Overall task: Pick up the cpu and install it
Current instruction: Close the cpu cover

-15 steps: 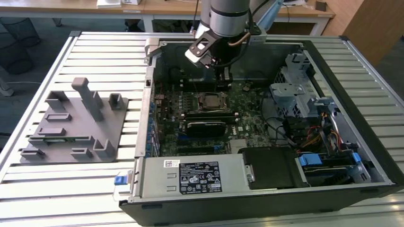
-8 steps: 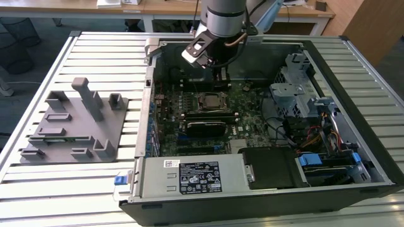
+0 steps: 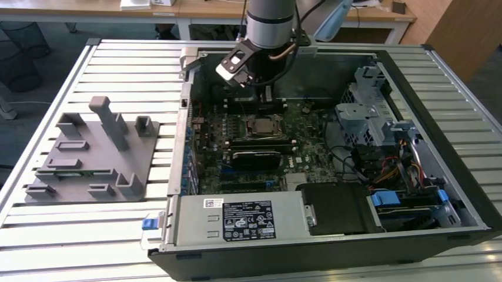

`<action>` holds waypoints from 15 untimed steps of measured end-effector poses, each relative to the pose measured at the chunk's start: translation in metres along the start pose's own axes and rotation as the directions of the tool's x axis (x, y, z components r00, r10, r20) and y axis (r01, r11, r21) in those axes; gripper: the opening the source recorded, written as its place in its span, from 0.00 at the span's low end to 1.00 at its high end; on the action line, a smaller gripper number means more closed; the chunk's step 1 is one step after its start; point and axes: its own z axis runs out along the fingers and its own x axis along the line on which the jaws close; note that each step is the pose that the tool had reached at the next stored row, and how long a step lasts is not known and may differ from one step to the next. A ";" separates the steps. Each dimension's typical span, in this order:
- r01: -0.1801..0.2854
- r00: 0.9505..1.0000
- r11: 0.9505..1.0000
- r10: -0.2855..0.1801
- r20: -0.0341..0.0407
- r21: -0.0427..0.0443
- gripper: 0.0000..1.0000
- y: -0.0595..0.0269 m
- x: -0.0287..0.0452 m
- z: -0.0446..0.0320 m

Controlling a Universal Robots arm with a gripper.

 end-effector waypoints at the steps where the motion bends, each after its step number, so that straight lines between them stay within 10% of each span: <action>1: 0.000 1.000 1.000 0.000 0.000 0.000 0.11 -0.0022 0.0000 0.0003; 15: 0.004 1.000 1.000 -0.004 0.000 0.001 0.11 -0.0147 -0.0017 0.0162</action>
